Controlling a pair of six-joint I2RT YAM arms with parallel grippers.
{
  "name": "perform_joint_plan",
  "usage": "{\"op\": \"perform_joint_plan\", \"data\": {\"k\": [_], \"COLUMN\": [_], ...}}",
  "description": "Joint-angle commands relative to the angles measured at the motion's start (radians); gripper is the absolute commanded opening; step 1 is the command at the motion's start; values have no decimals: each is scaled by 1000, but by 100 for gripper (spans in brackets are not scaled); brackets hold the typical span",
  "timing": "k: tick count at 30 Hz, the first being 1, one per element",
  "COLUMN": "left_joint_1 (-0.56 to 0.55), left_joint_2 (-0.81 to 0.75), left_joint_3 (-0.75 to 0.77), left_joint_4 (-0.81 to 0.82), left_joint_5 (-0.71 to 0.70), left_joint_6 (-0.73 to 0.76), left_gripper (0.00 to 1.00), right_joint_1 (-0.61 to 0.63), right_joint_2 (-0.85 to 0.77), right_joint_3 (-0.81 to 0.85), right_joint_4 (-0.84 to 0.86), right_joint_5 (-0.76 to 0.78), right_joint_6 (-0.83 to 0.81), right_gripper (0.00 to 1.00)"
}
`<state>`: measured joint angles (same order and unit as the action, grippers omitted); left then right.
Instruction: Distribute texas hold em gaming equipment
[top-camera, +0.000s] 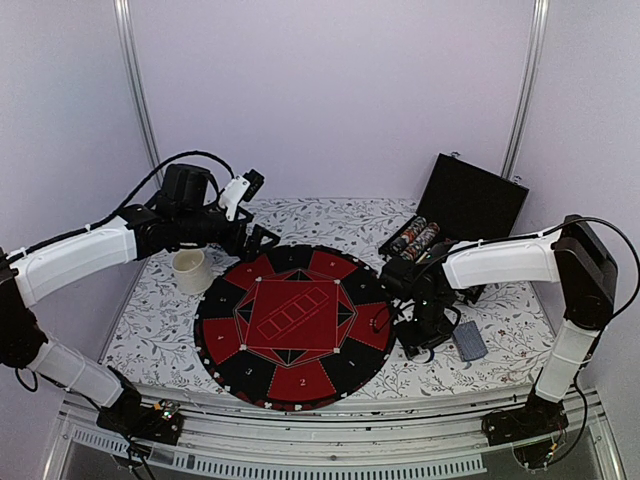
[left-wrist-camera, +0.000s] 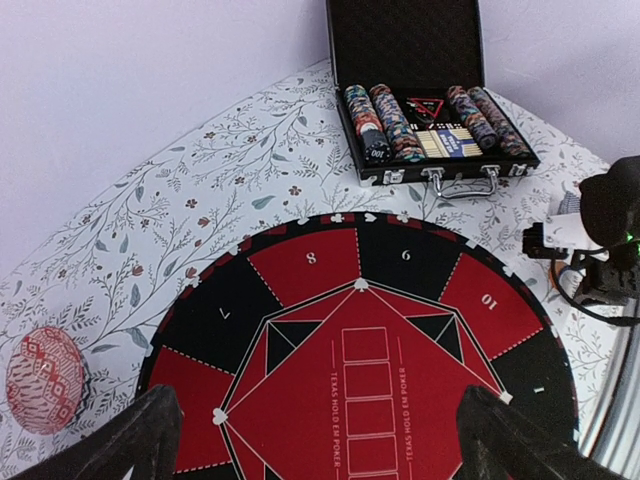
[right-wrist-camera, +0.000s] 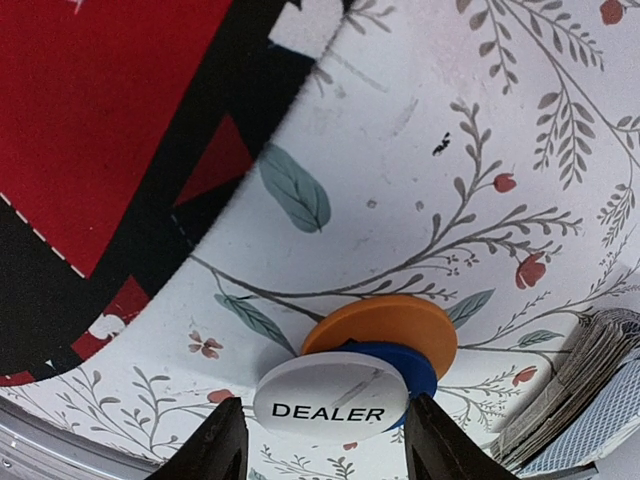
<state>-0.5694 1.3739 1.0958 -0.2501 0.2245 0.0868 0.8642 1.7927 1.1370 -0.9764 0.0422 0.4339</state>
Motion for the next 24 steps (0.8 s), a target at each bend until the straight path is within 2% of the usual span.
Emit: {"op": "perform_joint_plan", "data": {"k": [1,4,9,12,17,24], "left_joint_1": [-4,-2,-3,-3,-4,-3], "left_joint_2": [-20,-20,-20,-18,-19,-19], "left_joint_3": [-18,-19,-19,-19,-20,-20], "left_joint_4": [11,13,13,13,13,12], "left_joint_5": [10,13,19,21,22,24], "left_joint_6": [14,13,13,13,13,13], "left_gripper": [98,98,98,98,98,98], "right_joint_1": [9,9,9,9,9,9], "right_joint_2": [11,8,10,22,34,51], "right_joint_3": [29,38,25,10,2,-31], "right_joint_4": [-24,-39,-32,-13,10,19], "right_joint_5": [10,33,34,21,6,7], "right_joint_6": [9,11,18,14,10,12], "right_gripper": [56,58,69,68,59,58]}}
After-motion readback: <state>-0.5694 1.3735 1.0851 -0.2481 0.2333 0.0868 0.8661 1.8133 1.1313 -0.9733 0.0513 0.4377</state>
